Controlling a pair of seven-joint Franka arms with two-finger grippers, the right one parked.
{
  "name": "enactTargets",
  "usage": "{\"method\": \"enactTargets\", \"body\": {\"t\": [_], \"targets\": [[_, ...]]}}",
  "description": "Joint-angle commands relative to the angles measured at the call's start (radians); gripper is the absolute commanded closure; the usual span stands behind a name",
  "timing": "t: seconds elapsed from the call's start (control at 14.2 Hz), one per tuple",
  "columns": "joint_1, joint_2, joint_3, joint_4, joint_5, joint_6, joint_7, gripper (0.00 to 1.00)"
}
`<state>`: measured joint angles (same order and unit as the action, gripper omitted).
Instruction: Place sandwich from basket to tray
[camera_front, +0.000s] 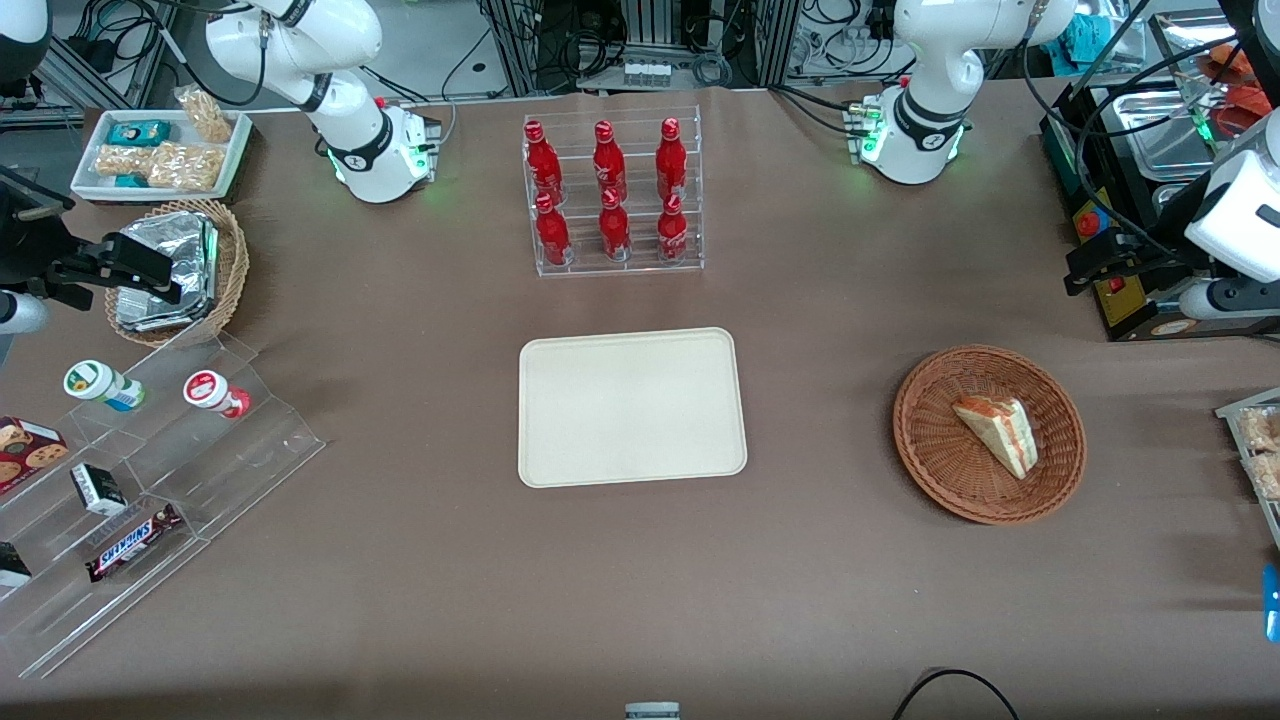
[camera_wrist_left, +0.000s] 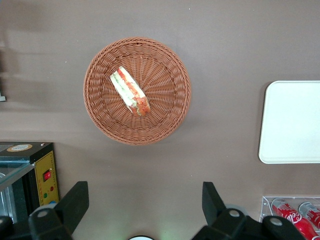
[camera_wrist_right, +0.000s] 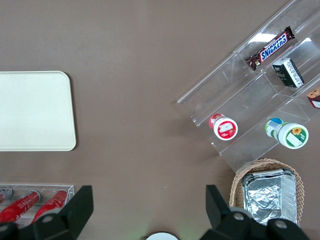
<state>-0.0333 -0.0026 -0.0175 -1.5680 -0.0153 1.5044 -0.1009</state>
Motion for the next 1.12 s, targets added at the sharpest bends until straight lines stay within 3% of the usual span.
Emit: {"method": "enactTargets", "body": {"t": [0.0, 1.05], "targets": [[0.001, -0.011, -0.004, -0.003, 0.012, -0.016, 0.004, 0.0], [0.003, -0.002, -0.001, -0.021, 0.014, -0.035, -0.007, 0.0]]}}
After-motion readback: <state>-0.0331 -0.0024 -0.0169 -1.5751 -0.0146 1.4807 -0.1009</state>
